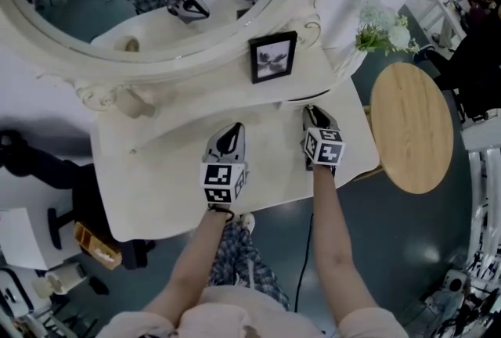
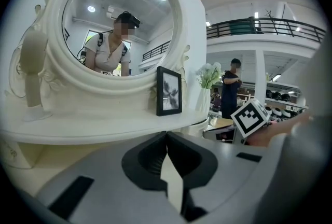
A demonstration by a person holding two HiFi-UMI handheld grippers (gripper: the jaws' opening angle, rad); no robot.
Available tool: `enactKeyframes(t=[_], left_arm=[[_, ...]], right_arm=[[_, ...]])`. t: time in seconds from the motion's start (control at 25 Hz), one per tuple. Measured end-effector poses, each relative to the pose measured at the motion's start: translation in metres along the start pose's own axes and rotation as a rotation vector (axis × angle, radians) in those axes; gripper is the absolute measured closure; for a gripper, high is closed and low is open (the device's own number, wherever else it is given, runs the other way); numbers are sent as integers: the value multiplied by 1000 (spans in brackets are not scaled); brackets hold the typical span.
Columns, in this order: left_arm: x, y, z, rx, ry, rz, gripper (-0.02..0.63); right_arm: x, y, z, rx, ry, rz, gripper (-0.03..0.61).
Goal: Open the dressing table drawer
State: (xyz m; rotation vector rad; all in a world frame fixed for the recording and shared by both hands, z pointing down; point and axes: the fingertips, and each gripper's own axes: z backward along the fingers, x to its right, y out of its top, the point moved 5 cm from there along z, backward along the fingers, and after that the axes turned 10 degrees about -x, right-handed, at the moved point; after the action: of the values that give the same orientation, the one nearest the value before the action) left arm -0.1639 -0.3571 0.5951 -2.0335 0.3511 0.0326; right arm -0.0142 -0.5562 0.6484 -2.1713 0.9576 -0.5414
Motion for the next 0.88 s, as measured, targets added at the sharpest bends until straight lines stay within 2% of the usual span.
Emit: enactKeyframes(t=[0.88], left_arm=[[11,-2,7,-3,-17,-5,586]], right_arm=[[2,-24,25,-14,-12,-16,474]])
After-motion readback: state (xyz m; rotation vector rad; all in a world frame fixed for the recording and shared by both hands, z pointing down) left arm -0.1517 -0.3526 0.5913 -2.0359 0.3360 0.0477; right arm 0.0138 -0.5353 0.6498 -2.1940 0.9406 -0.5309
